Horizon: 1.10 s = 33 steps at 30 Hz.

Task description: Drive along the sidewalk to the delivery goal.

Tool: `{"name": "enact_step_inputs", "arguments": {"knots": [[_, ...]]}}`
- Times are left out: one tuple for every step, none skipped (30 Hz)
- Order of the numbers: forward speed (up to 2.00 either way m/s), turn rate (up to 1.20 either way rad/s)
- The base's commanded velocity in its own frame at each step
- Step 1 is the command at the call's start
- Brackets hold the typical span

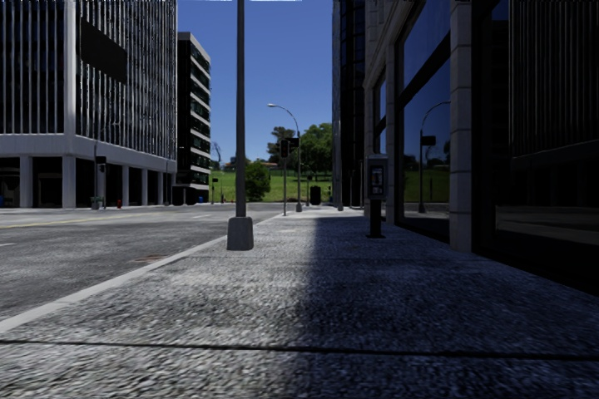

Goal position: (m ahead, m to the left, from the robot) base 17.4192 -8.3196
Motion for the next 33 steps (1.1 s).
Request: {"name": "enact_step_inputs", "arguments": {"knots": [[2.00,0.28],[2.00,0.00],[2.00,0.00],[2.00,0.00],[2.00,0.00],[2.00,0.00],[2.00,0.00],[2.00,0.00],[2.00,0.00],[2.00,0.00],[2.00,0.00],[2.00,0.00],[2.00,0.00],[2.00,0.00],[2.00,0.00],[2.00,0.00],[2.00,0.00],[2.00,0.00],[2.00,0.00],[2.00,0.00],[2.00,0.00],[2.00,0.00],[2.00,0.00],[2.00,0.00],[2.00,0.00],[2.00,0.00],[2.00,0.00],[2.00,0.00],[2.00,0.00],[2.00,0.00],[2.00,0.00],[2.00,0.00],[2.00,0.00]]}}
